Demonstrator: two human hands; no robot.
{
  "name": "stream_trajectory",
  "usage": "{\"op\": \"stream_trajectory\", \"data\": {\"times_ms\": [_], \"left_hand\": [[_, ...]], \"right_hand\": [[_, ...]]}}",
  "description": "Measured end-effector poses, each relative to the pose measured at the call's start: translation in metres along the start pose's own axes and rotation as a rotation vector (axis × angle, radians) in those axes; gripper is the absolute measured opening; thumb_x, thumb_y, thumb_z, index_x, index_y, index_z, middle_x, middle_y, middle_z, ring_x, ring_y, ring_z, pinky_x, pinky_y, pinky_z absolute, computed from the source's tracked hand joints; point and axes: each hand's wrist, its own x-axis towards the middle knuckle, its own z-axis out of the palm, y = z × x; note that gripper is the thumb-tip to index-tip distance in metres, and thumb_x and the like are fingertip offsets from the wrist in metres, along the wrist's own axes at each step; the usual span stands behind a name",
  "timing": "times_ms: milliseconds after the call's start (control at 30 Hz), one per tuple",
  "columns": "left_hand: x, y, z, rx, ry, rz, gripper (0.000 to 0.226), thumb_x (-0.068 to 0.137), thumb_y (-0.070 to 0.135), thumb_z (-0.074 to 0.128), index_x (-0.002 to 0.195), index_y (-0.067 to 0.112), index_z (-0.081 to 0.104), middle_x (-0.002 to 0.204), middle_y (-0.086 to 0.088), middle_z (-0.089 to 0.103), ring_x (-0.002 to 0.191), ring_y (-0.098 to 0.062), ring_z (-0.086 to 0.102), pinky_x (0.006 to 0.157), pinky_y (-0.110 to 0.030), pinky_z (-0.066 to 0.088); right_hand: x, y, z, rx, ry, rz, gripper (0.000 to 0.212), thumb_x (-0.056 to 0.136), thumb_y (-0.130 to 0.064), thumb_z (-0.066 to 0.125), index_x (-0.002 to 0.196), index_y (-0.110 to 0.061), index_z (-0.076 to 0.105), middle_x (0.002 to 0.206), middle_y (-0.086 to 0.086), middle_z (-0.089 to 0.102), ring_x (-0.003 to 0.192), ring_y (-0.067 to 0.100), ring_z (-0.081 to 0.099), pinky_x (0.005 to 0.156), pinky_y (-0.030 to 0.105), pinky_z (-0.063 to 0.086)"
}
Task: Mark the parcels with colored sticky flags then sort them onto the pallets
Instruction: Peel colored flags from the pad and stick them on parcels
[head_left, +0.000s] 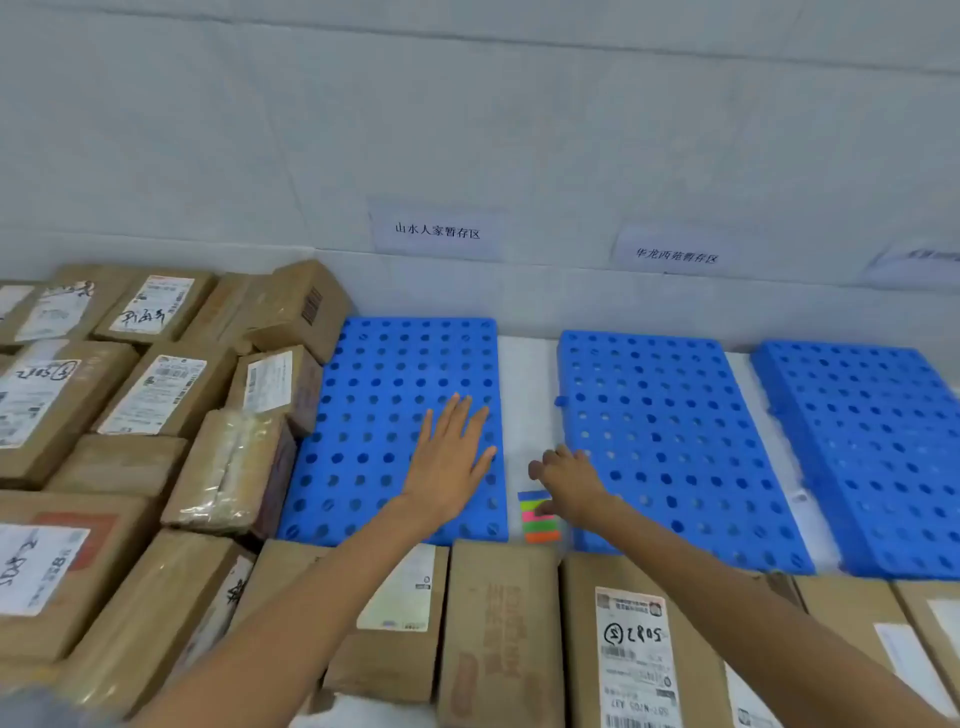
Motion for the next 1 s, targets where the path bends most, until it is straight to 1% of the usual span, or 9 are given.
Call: {"op": "stream_trajectory", "data": {"times_ms": [133,300,433,500,567,633,733,867,1000], "left_hand": [[0.041,-0.006,0.026,0.033,0.031,0.111,0.054,0.102,0.040,0.022,0.150,0.017,0.013,0.159,-0.004,0.006,0.147,-0.019,-0.005,0.120,-0.041,0.001],[0.070,-0.006,0.039,0.035,0.164,0.212,0.052,0.102,0.037,0.029,0.148,0.016,0.021,0.157,-0.007,0.013,0.147,-0.021,0.002,0.120,-0.039,0.005],[0.067,-0.012,0.042,0.062,0.295,0.273,0.050,0.101,0.034,0.035,0.146,0.013,0.028,0.153,-0.009,0.024,0.145,-0.024,0.012,0.117,-0.040,0.013],[0.052,-0.013,0.041,0.024,0.380,0.283,0.047,0.099,0.029,0.039,0.142,0.012,0.033,0.146,-0.011,0.035,0.140,-0.026,0.025,0.113,-0.039,0.022],[0.025,-0.013,0.037,-0.109,0.436,0.247,0.045,0.098,0.026,0.043,0.139,0.011,0.038,0.139,-0.011,0.043,0.132,-0.027,0.036,0.108,-0.039,0.029],[-0.009,-0.013,0.034,-0.262,0.456,0.214,0.043,0.097,0.025,0.045,0.137,0.011,0.041,0.135,-0.010,0.049,0.126,-0.027,0.043,0.105,-0.040,0.035],[-0.055,-0.008,0.025,-0.506,0.428,0.186,0.041,0.096,0.025,0.050,0.135,0.013,0.043,0.132,-0.004,0.052,0.120,-0.021,0.049,0.094,-0.032,0.042],[-0.109,0.013,0.002,-0.987,0.290,0.095,0.054,0.091,0.032,0.059,0.139,0.015,0.040,0.126,-0.001,0.057,0.109,-0.015,0.057,0.084,-0.029,0.049],[-0.158,0.027,-0.011,-1.312,0.185,0.173,0.025,0.095,0.016,0.054,0.118,0.006,0.059,0.109,-0.014,0.068,0.089,-0.021,0.070,0.073,-0.025,0.058]], "right_hand": [[0.033,0.002,0.021,-0.133,0.008,-0.021,0.075,0.078,-0.049,0.068,0.132,-0.009,0.035,0.129,0.011,0.043,0.123,0.028,0.036,0.102,0.044,0.027],[0.053,0.006,0.036,-0.149,0.028,-0.048,0.060,0.075,-0.052,0.069,0.113,-0.010,0.048,0.115,0.009,0.053,0.112,0.027,0.046,0.093,0.039,0.032],[0.049,0.015,0.033,0.221,0.065,-0.069,0.041,0.075,-0.037,0.076,0.085,-0.020,0.040,0.077,-0.006,0.044,0.083,0.023,0.046,0.063,0.025,0.032],[0.034,0.016,0.029,0.457,0.211,-0.087,0.033,0.078,-0.020,0.075,0.087,-0.016,0.044,0.072,-0.008,0.042,0.072,0.018,0.045,0.057,0.025,0.031],[0.008,0.015,0.022,0.612,0.417,-0.058,0.016,0.082,-0.007,0.069,0.092,-0.008,0.056,0.075,0.001,0.052,0.066,0.016,0.049,0.060,0.022,0.035],[-0.024,0.008,0.011,0.713,0.600,0.005,0.015,0.085,-0.001,0.063,0.100,-0.003,0.062,0.076,0.007,0.055,0.063,0.015,0.052,0.060,0.020,0.037],[-0.073,-0.014,-0.005,0.897,0.759,-0.007,0.018,0.085,0.001,0.063,0.099,-0.008,0.058,0.058,0.000,0.046,0.049,0.000,0.053,0.057,0.014,0.042],[-0.121,-0.051,-0.022,1.097,0.920,-0.142,0.021,0.081,-0.001,0.068,0.095,-0.009,0.057,0.056,0.005,0.053,0.053,0.012,0.057,0.053,0.020,0.044],[-0.146,-0.097,-0.029,1.079,1.091,-0.178,0.023,0.081,-0.004,0.069,0.102,-0.011,0.063,0.069,0.002,0.057,0.055,0.005,0.053,0.059,0.023,0.046]]}}
